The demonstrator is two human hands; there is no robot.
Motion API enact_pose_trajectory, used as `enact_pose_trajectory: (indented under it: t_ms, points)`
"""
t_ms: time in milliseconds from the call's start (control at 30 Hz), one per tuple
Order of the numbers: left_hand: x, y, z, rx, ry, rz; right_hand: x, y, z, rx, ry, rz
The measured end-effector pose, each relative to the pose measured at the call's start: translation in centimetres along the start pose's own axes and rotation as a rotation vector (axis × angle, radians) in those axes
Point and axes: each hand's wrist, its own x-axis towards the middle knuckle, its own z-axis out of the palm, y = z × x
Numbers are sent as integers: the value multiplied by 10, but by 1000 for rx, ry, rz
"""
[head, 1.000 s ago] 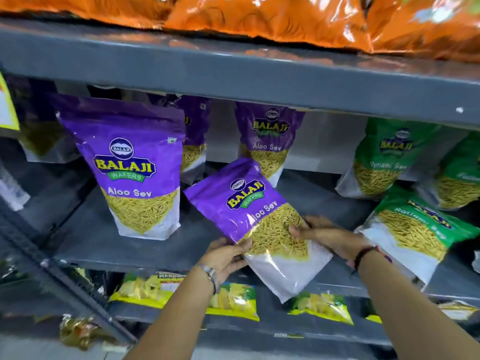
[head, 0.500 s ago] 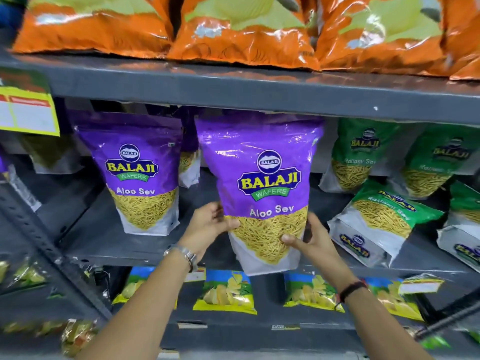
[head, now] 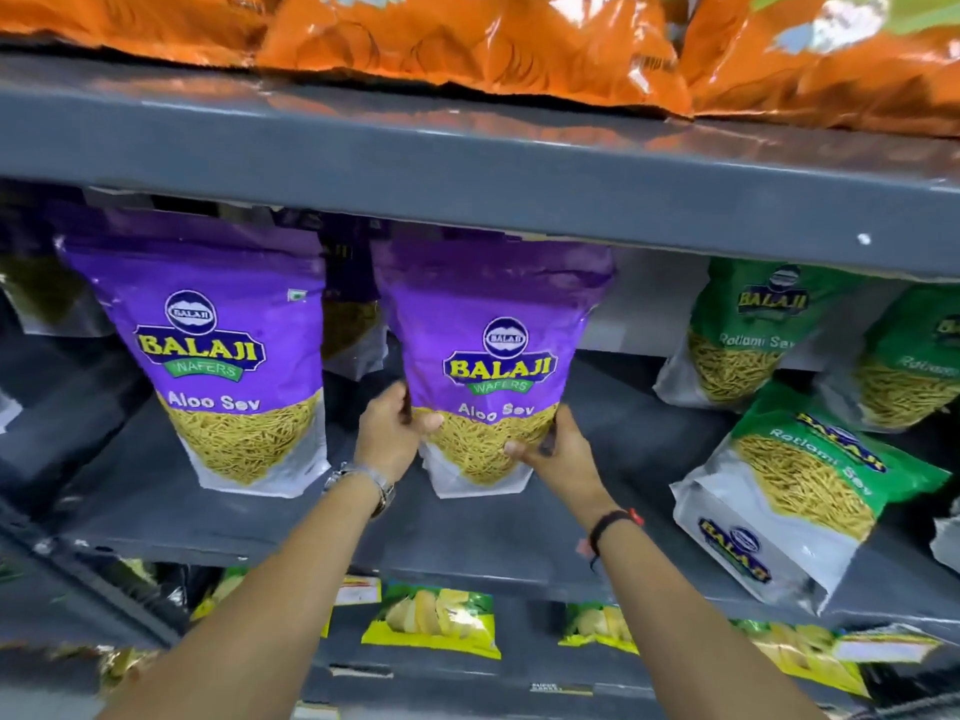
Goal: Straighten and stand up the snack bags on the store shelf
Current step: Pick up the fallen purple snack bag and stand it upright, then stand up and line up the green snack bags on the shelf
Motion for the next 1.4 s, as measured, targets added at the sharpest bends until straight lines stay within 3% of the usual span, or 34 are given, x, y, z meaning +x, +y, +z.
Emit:
enact_pose_trajectory:
  t_ms: [133,233,333,533,600,767,900,1000,1100,1233,1400]
  points:
    - [0,-5,3,-2,-7,3,0,3,-3,-9,-36,13]
    - [-17,-2,7,60,148,53,-11,-1,-12,-36,4,-17]
    - [-49,5,16,210,316,295,-30,-9,-28,-58,115,-48]
    - [-77,37,90,300,78,661,-70,-12,-104,-176,429,-112]
    - [-74,47,127,312,-56,621,-78,0,-140,-236,570,-59]
    - [-51,55,208,390,-404,248,-77,49,-219,-168,785,248]
    - [-24,50,263,447,-657,-74,-66,95,-244,343,696,539]
    - [-15,46,286,442,-764,-237,-66,111,-242,639,506,662]
    - [-15,44,293,395,-819,-314,-73,107,-244,687,405,601]
    - [-25,24,285,276,-808,-342,-93,92,-239,664,409,503]
    - [-79,58,255,114,-735,-215,-131,67,-239,599,396,267]
